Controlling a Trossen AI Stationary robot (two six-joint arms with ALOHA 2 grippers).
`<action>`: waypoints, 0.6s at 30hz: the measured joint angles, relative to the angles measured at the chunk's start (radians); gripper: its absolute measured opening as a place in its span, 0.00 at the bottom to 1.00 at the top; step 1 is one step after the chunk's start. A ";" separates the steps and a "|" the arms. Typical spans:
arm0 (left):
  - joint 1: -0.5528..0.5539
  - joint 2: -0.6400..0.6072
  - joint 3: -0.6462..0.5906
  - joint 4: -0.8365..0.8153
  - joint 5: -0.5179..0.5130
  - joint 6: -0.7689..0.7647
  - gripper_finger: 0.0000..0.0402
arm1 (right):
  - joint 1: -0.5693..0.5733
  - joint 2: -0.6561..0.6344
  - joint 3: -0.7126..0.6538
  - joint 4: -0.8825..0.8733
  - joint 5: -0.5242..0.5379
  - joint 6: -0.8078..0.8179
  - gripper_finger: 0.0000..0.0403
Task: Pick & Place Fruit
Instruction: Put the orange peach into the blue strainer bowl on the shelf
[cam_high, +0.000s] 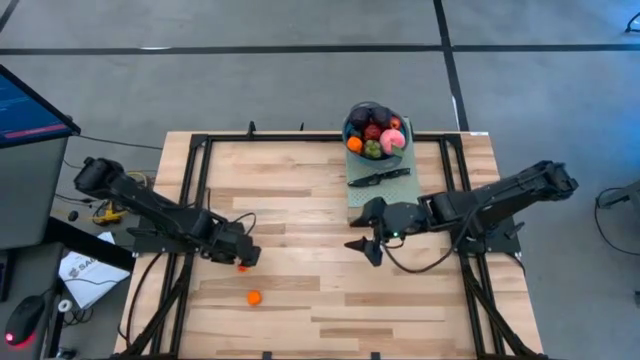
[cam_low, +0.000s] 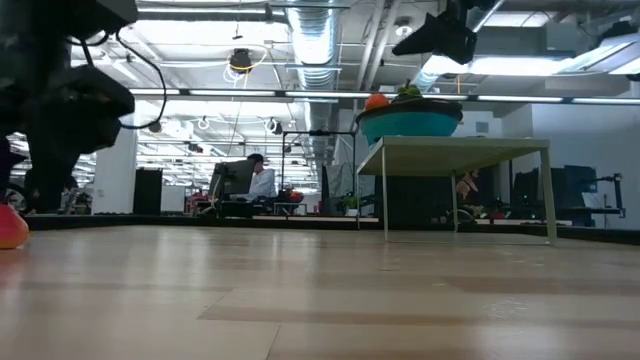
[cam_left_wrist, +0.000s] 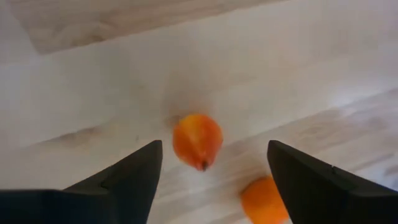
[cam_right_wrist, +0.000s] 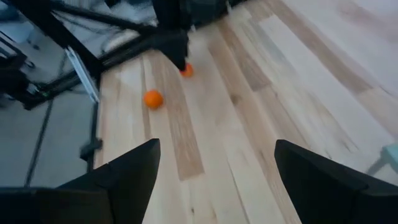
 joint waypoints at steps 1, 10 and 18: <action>-0.002 0.010 -0.001 0.005 -0.009 -0.003 0.69 | -0.001 -0.008 0.000 0.007 0.000 0.000 0.77; -0.012 0.101 -0.002 0.043 -0.009 -0.006 0.47 | -0.019 -0.080 0.001 -0.025 0.003 -0.009 0.77; -0.031 0.113 -0.001 0.071 -0.008 -0.003 0.31 | -0.009 -0.155 0.001 -0.045 0.003 0.011 0.77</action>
